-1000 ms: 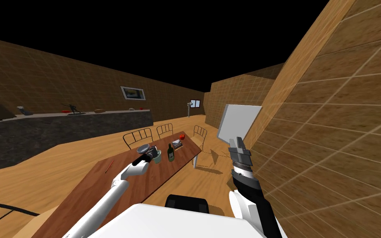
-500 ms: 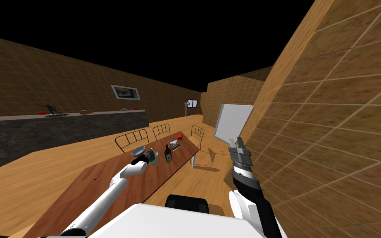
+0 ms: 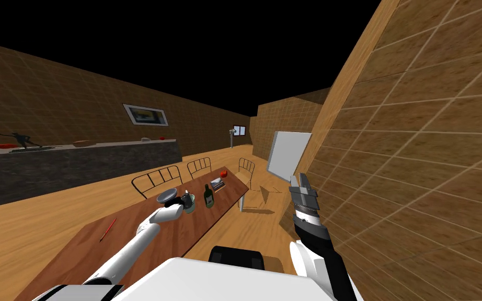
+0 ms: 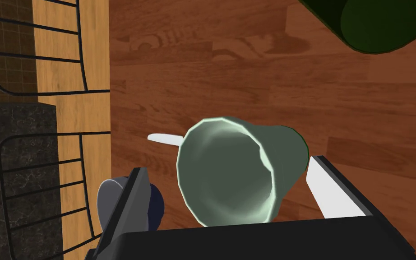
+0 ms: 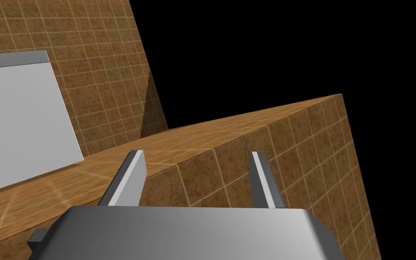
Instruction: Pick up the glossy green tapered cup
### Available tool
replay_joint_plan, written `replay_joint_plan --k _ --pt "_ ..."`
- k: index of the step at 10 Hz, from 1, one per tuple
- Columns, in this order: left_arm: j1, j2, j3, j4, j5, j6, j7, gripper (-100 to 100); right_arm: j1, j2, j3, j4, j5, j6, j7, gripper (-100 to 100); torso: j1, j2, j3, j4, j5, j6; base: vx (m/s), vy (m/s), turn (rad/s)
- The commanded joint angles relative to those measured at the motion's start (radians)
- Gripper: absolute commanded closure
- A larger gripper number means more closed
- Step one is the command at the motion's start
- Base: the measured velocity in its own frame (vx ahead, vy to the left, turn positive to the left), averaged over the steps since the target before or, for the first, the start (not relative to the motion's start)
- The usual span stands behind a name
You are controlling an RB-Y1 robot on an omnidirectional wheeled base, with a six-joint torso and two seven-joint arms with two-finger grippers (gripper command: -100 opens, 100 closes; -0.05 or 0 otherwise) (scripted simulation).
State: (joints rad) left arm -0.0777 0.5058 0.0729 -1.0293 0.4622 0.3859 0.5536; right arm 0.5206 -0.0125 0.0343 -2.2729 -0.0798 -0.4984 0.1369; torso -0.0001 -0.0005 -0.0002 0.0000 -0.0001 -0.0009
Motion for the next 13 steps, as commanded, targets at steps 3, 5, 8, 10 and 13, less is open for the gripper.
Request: replay_joint_plan --k 3,5,8,10,13 --pt "-0.036 0.036 -0.001 0.119 0.038 0.069 0.047 -100 0.000 0.000 0.000 0.000 0.000 0.000 0.000 0 0.000 0.000 0.000 0.000 0.000 0.000 0.006 -0.004 -0.151" --pt "-0.050 0.049 0.000 0.159 0.050 0.101 0.063 -100 0.000 0.000 0.000 0.000 0.000 0.000 0.000 0 0.000 0.000 0.000 0.000 0.000 -0.001 0.007 -0.002 -0.101" --pt "-0.062 0.060 0.000 0.200 0.060 0.126 0.078 -100 0.000 0.000 0.000 0.000 0.000 0.000 0.000 0 0.000 0.000 0.000 0.000 0.000 0.000 0.005 -0.002 -0.079" --pt "-0.082 0.081 0.000 0.263 0.077 0.167 0.103 -100 0.000 0.000 0.000 0.000 0.000 0.000 0.000 0 0.000 0.000 0.000 0.000 0.000 -0.001 0.009 -0.005 -0.128" --pt "-0.102 0.108 -0.001 0.331 0.093 0.211 0.128 -100 0.000 0.000 0.000 0.000 0.000 0.000 0.000 0 0.000 0.000 0.000 0.000 0.000 -0.001 0.014 -0.004 -0.107"
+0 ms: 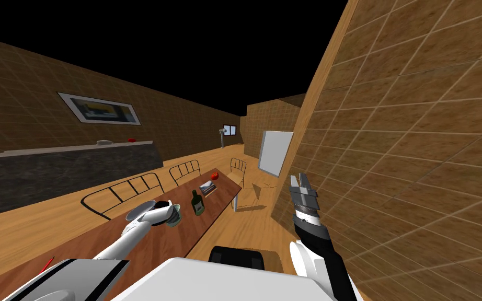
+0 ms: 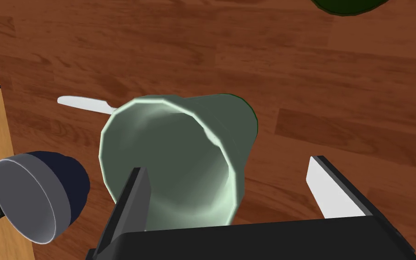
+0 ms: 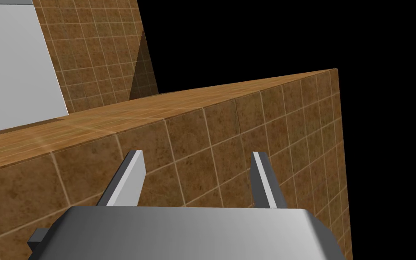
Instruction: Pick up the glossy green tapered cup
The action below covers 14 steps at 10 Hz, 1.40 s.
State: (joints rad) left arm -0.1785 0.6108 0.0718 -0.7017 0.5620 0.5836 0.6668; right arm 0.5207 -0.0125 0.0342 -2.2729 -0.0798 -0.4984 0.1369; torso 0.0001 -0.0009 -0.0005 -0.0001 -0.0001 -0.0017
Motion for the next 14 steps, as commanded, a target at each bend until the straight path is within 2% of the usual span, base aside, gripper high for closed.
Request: replay_joint_plan --k 1,2,3,4,5,6,7,8,10,11,12,13,14 --pt "-0.007 0.014 -0.001 0.031 0.000 0.031 0.024 -100 0.000 0.000 0.000 0.000 0.000 0.000 0.000 0 0.000 0.000 0.000 0.000 0.000 0.000 0.013 -0.005 -0.113" --pt "-0.005 0.007 -0.001 0.018 -0.003 0.017 0.014 -100 0.000 0.000 0.000 0.000 0.000 0.000 0.000 0 0.000 0.000 0.000 0.000 0.000 0.000 0.006 0.000 -0.023" --pt "-0.005 0.008 -0.001 0.020 -0.003 0.022 0.019 0 0.000 0.000 0.000 0.000 0.000 0.000 0.000 0 0.000 0.000 0.000 0.000 0.000 0.000 0.000 0.000 0.000" --pt "0.041 0.014 -0.016 -0.028 0.021 0.009 -0.008 -100 0.000 0.000 0.000 0.000 0.000 0.000 0.000 0 0.000 0.001 0.000 0.000 0.000 0.000 0.106 0.029 0.238" --pt "0.072 0.019 -0.032 -0.061 0.046 -0.003 -0.034 -100 0.000 0.000 0.000 0.000 0.000 0.000 0.000 0 0.002 -0.004 -0.002 -0.001 0.000 -0.002 0.245 0.007 0.522" --pt "0.087 0.019 -0.032 -0.076 0.046 -0.003 -0.034 -100 0.001 0.000 0.000 0.000 0.000 0.000 0.000 0 0.001 -0.011 -0.006 -0.002 0.000 -0.002 0.227 -0.032 0.095" --pt "0.124 0.025 -0.047 -0.111 0.071 -0.015 -0.061 -100 0.000 0.000 0.000 0.000 0.000 0.000 0.000 0 -0.001 -0.013 -0.007 -0.003 0.000 0.001 0.204 -0.017 0.156" --pt "0.133 0.025 -0.047 -0.124 0.071 -0.015 -0.061 -100 0.001 0.000 0.000 0.000 0.000 0.000 0.000 0 0.000 -0.013 -0.007 -0.003 0.000 -0.001 0.137 -0.001 0.098" --pt "0.204 0.037 -0.078 -0.197 0.120 -0.039 -0.114 -100 0.001 0.000 0.000 0.000 0.000 0.000 0.000 0 0.001 -0.009 -0.005 -0.002 0.000 -0.001 0.194 -0.005 0.320" --pt "0.226 0.037 -0.078 -0.219 0.120 -0.039 -0.114 -100 0.001 0.000 0.000 0.000 0.000 0.000 0.000 0 0.000 -0.012 -0.007 -0.003 0.000 -0.001 0.185 -0.022 0.122" --pt "0.260 0.043 -0.093 -0.250 0.145 -0.051 -0.140 -100 0.000 0.000 0.000 0.000 0.000 0.000 0.000 0 0.000 -0.011 -0.007 -0.003 0.000 0.000 0.183 -0.005 0.194" --pt "0.272 0.043 -0.093 -0.267 0.145 -0.051 -0.140 -100 0.001 0.000 0.000 0.000 0.000 0.000 0.000 0 0.001 -0.011 -0.006 -0.002 0.000 -0.001 0.138 -0.029 0.126" --pt "0.312 0.048 -0.108 -0.305 0.170 -0.064 -0.166 -100 0.000 0.000 0.000 0.000 0.000 0.000 0.000 0 0.000 -0.009 -0.005 -0.002 0.000 0.000 0.144 -0.039 0.245"
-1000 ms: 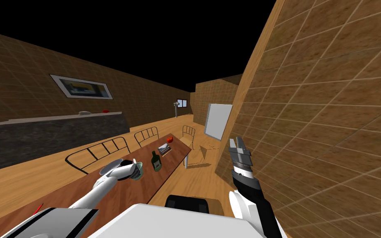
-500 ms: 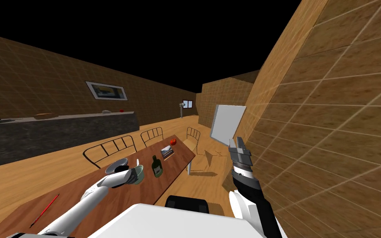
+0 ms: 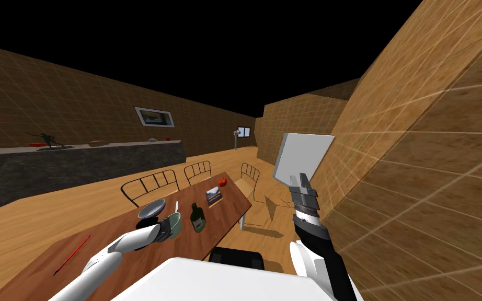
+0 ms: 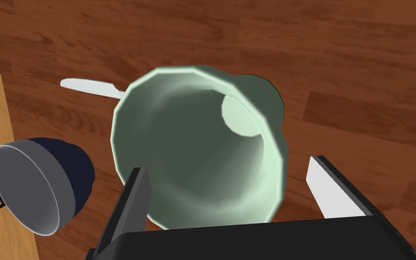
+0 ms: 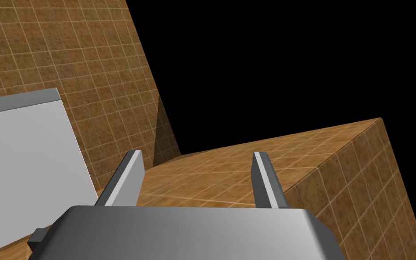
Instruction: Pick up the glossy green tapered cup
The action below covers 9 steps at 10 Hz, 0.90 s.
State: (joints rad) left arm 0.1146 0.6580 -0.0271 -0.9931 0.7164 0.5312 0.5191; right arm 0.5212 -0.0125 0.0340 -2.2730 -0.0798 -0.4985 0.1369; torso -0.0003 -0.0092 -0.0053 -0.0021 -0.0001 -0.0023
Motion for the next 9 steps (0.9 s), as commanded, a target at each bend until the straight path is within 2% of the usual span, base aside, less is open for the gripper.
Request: replay_joint_plan --k 1,2,4,5,6,7,9 --pt "0.050 0.007 -0.025 -0.050 0.040 -0.023 -0.045 -100 0.000 0.000 0.000 0.000 0.000 0.000 0.000 0 0.000 0.000 0.000 0.000 0.000 0.000 0.245 -0.052 0.403" --pt "0.071 0.007 -0.025 -0.071 0.040 -0.023 -0.045 -100 0.000 0.000 0.000 0.000 0.000 0.000 0.000 0 -0.001 -0.005 -0.002 -0.001 0.000 0.000 0.192 -0.057 0.122" --pt "0.147 0.018 -0.055 -0.157 0.089 -0.047 -0.096 -100 0.000 0.000 0.000 0.000 0.000 0.000 0.000 0 0.000 -0.002 -0.001 -0.001 0.000 0.000 0.211 -0.036 0.276" --pt "0.163 0.018 -0.055 -0.167 0.089 -0.047 -0.098 -100 0.000 0.000 0.000 0.000 0.000 0.000 0.000 0 0.001 -0.006 -0.003 -0.001 0.000 0.000 0.180 -0.043 0.143" --pt "0.151 0.020 -0.053 -0.154 0.090 -0.046 -0.094 -100 0.000 0.000 0.000 0.000 0.000 0.000 0.000 0 0.001 -0.003 -0.002 -0.001 0.000 0.001 0.058 -0.022 0.010" --pt "0.153 0.020 -0.054 -0.156 0.092 -0.048 -0.098 100 0.000 0.000 0.000 0.000 0.000 0.000 0.000 0 0.003 0.003 0.001 0.000 0.000 0.002 0.014 -0.004 -0.001" --pt "0.154 0.019 -0.054 -0.155 0.092 -0.047 -0.097 100 -0.001 0.000 0.000 0.000 0.000 0.000 0.000 0 0.004 0.008 0.004 0.002 0.001 0.003 0.002 -0.002 0.005"
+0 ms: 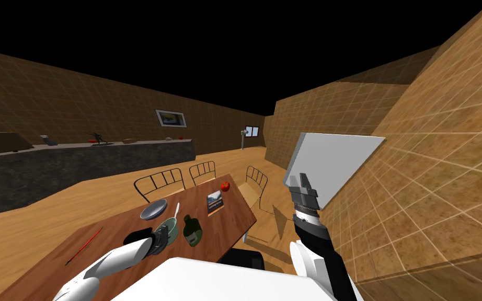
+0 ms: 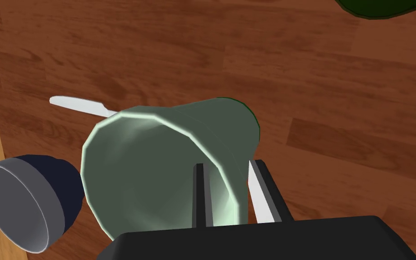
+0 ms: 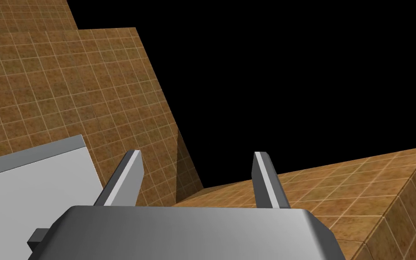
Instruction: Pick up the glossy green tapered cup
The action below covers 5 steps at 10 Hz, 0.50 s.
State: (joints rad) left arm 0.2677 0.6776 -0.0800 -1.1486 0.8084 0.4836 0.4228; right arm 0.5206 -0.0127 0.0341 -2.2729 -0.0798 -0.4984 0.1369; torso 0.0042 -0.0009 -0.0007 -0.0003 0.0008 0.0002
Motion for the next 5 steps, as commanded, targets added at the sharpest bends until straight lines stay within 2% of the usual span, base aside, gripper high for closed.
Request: replay_joint_plan --k 1,2,3,4,5 --pt "0.000 0.000 0.000 0.000 0.000 0.000 0.000 100 0.000 0.000 0.000 0.000 0.000 0.000 0.000 0 0.000 0.000 0.000 0.000 0.000 0.000 0.000 0.000 0.000" --pt "0.000 0.000 0.000 0.000 0.000 0.000 0.000 100 0.000 0.000 0.000 0.000 0.000 0.000 0.000 0 0.000 0.000 0.000 0.000 0.000 0.000 0.000 0.000 0.000" --pt "0.000 0.000 0.000 0.000 0.000 0.000 0.000 0 0.000 0.000 0.000 0.000 0.000 0.000 0.000 0 0.000 0.001 0.000 0.000 -0.001 0.000 0.000 0.000 0.000" --pt "-0.036 -0.007 0.013 0.036 -0.028 0.012 0.025 100 0.000 0.000 0.000 0.000 0.000 0.000 0.000 0 -0.001 0.001 0.000 0.000 -0.001 0.000 -0.127 0.017 -0.260" --pt "-0.066 -0.013 0.028 0.063 -0.052 0.024 0.051 100 0.000 0.000 0.000 0.000 0.000 0.000 0.000 0 0.000 0.006 0.004 0.002 -0.001 0.002 -0.252 0.065 -0.461"
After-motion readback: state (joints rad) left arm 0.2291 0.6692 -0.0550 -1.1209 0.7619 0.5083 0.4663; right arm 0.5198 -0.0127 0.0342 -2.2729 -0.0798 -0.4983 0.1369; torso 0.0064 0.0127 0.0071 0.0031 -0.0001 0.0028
